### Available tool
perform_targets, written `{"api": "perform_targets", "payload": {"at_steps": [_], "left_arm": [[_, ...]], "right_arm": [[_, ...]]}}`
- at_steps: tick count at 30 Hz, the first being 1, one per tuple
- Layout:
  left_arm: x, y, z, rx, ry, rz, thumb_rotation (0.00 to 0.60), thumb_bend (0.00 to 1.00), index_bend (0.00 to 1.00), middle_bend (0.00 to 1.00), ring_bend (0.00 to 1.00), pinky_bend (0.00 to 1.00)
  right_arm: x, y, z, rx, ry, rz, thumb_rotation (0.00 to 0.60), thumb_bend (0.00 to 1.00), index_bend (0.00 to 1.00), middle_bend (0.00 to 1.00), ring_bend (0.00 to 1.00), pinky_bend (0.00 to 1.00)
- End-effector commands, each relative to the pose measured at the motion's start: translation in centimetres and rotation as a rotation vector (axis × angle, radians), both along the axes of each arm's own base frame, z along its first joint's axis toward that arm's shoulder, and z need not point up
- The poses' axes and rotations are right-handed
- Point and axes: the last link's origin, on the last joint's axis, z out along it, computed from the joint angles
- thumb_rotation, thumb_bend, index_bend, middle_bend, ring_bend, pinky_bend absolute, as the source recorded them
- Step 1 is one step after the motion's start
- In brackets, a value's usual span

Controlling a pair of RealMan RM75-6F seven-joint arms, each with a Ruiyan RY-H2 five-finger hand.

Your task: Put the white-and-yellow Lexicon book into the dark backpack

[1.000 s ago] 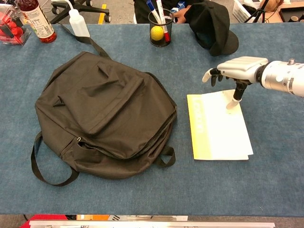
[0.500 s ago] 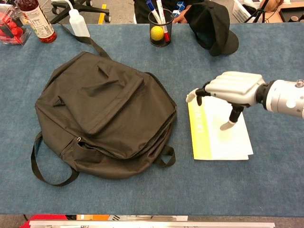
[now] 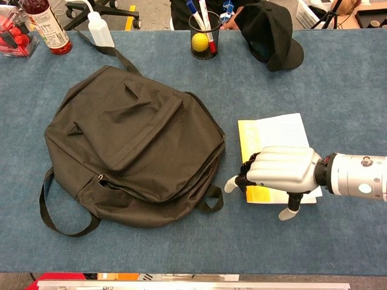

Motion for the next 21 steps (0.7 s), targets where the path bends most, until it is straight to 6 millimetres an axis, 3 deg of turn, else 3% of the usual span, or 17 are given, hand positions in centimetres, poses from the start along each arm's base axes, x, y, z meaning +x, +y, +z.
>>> {"api": "perform_targets", "payload": {"at_steps": [1, 10, 21], "left_arm": [[0.0, -0.1, 0.0, -0.001, 0.000, -0.001, 0.600, 0.27, 0.32, 0.30, 0.30, 0.26], [-0.2, -0.3, 0.0, -0.004, -0.004, 0.004, 0.600, 0.27, 0.32, 0.30, 0.30, 0.26], [-0.4, -0.3, -0.2, -0.013, -0.022, -0.004, 0.600, 0.27, 0.32, 0.30, 0.30, 0.26]], "right_arm": [[0.0, 0.1, -0.2, 0.000, -0.001, 0.015, 0.600, 0.00, 0.20, 0.35, 0.23, 0.25], [0.1, 0.4, -0.9, 0.012, 0.008, 0.041, 0.600, 0.00, 0.20, 0.35, 0.23, 0.25], [-1.3, 0.3, -0.1, -0.008, 0.076, 0.045, 0.600, 0.00, 0.20, 0.35, 0.23, 0.25]]}}
